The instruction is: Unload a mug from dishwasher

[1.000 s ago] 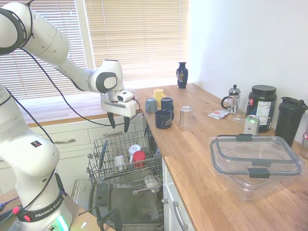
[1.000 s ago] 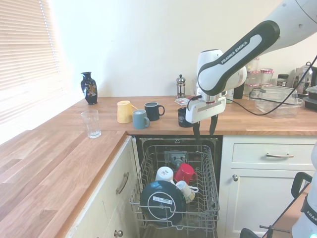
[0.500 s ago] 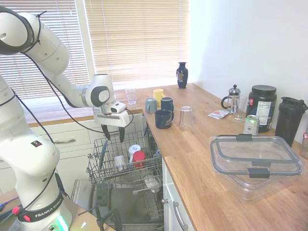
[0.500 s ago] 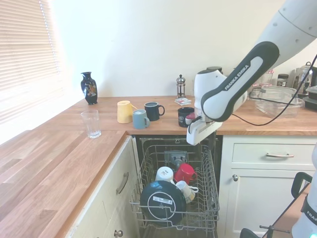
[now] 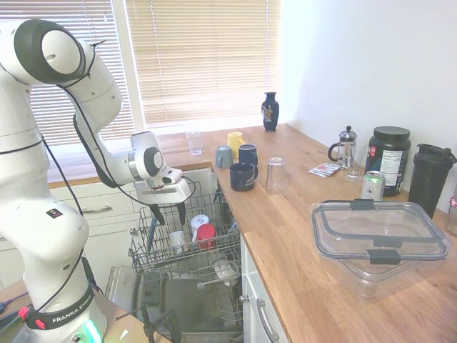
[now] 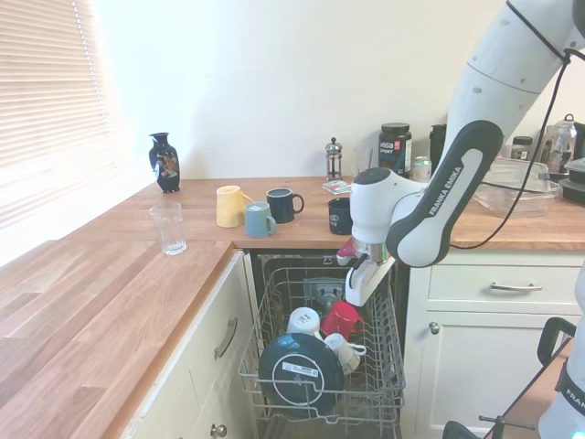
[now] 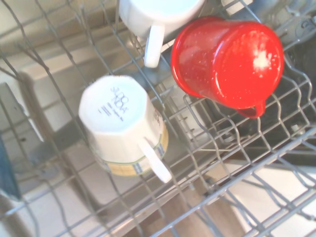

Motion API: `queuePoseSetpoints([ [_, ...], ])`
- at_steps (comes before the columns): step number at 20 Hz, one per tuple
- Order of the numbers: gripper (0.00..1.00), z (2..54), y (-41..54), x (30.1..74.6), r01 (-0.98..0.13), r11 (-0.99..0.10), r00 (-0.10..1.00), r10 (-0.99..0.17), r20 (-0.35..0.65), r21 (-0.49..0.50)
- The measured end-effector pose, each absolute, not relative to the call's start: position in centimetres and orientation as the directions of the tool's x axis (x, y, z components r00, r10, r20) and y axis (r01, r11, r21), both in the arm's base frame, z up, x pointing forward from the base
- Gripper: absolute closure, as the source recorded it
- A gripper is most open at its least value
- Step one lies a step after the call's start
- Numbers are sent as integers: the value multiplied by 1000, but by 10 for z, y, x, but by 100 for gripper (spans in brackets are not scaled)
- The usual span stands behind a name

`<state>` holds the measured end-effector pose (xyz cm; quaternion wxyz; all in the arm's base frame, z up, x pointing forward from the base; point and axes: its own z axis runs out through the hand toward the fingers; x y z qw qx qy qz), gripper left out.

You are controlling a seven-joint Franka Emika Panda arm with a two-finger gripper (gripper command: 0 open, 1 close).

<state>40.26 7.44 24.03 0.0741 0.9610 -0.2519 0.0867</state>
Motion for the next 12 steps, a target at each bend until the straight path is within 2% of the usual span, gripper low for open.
queuePoseSetpoints([
  [12, 0, 201, 76, 426, -382, -909, 910, -338, 242, 167],
])
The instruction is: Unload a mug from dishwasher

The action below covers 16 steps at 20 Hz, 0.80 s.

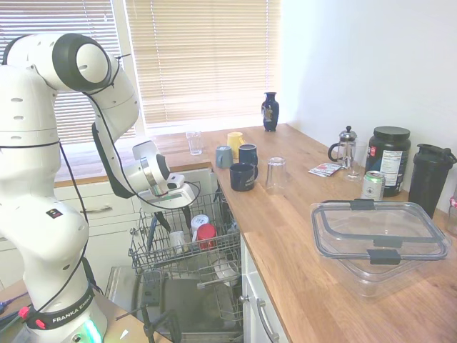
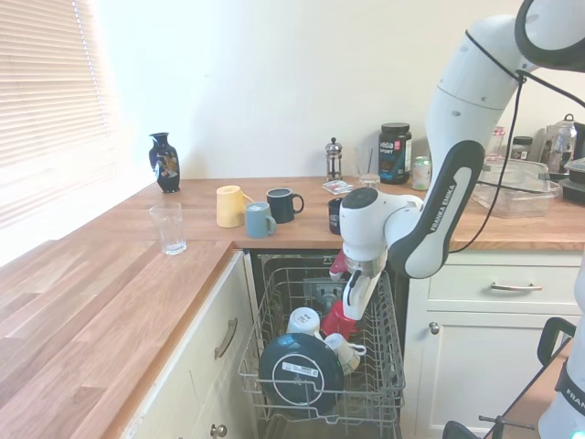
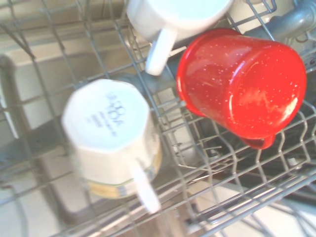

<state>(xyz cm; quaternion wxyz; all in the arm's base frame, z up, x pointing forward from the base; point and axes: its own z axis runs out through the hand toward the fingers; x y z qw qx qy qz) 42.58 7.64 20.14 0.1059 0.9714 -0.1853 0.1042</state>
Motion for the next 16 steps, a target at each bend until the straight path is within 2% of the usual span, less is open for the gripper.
queuePoseSetpoints([
  [10, 0, 152, 59, 458, -316, -930, 931, -265, 252, 189],
  [16, 0, 141, 48, 470, -296, -932, 935, -238, 262, 208],
])
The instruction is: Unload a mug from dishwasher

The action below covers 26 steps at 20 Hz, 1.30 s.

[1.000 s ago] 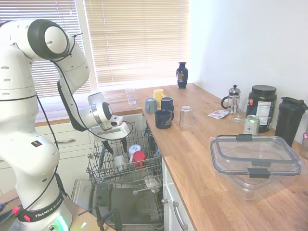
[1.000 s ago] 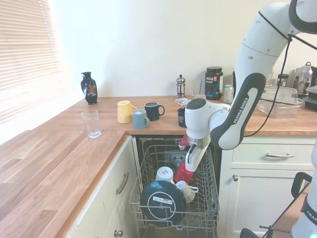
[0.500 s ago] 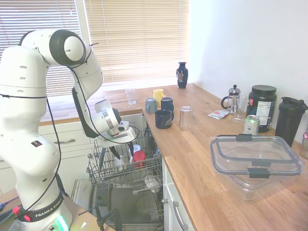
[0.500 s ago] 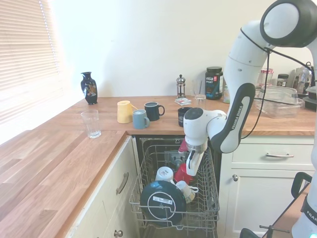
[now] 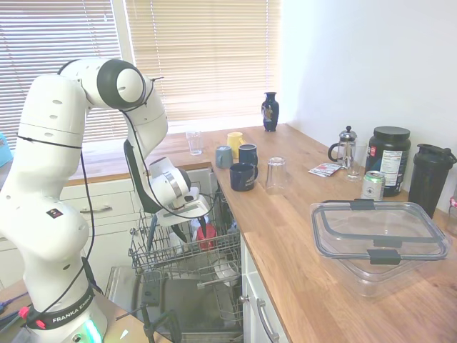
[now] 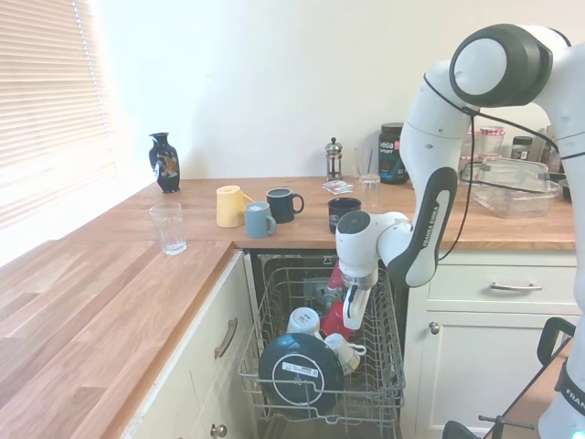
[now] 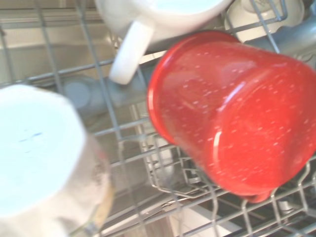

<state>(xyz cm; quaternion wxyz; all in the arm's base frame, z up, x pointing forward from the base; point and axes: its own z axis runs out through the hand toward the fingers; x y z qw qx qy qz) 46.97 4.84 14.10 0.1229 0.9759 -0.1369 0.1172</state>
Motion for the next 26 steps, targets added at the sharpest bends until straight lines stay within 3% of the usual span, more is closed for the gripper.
queuePoseSetpoints([
  [26, 0, 85, 56, 474, -216, -946, 945, -139, 297, 243],
])
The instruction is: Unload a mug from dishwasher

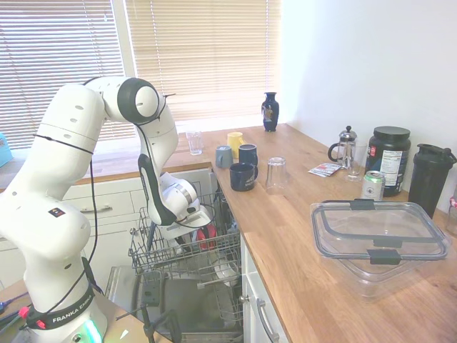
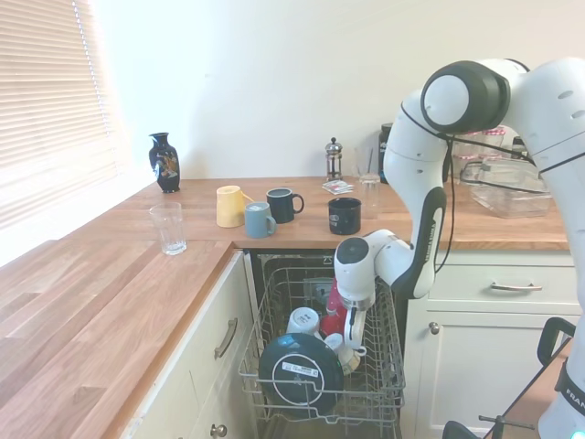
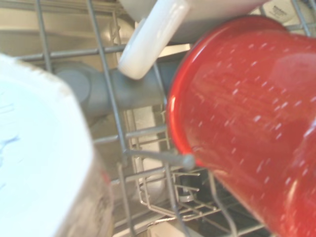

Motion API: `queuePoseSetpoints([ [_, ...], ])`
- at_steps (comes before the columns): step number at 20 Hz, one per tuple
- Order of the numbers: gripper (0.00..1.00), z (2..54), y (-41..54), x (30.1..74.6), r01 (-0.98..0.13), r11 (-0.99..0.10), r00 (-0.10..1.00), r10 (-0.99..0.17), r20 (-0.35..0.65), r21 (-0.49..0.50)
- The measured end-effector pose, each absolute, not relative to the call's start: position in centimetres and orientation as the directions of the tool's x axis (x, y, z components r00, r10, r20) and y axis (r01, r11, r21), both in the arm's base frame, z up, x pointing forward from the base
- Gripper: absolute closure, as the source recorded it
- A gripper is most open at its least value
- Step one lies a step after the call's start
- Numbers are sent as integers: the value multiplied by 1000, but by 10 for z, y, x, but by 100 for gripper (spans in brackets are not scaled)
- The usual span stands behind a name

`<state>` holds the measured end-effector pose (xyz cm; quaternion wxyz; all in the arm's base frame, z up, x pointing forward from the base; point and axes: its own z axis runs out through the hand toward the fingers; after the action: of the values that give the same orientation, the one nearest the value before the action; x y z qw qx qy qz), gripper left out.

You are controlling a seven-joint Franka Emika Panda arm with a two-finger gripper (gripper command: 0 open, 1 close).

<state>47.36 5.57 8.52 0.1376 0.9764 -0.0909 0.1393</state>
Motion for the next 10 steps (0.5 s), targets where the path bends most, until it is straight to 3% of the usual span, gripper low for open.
queuePoseSetpoints([
  [10, 0, 76, 51, 479, -220, -940, 926, -116, 359, 263],
])
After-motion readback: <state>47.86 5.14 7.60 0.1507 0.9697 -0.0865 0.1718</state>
